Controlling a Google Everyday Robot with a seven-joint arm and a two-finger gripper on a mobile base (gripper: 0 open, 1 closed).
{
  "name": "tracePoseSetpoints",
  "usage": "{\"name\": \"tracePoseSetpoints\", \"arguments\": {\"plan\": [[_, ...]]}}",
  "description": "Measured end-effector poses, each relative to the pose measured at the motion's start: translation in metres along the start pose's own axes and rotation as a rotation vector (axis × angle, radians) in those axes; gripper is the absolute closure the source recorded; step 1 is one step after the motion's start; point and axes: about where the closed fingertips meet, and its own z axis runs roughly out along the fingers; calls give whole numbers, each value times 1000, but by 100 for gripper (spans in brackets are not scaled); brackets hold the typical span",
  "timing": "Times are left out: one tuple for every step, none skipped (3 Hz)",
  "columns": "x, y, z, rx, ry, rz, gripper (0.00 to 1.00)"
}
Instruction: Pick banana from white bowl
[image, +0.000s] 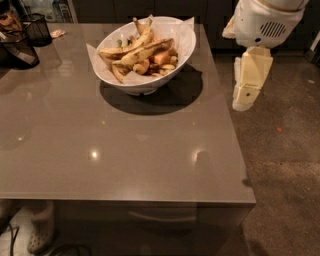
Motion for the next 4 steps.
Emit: {"name": "tracePoseSetpoints", "arguments": {"plan": [[-3,-4,1,10,-18,-11,0],[-17,-32,8,10,-13,-34,0],[-47,-72,18,7,-16,-95,0],[-77,-103,29,26,-10,-148,0]]}}
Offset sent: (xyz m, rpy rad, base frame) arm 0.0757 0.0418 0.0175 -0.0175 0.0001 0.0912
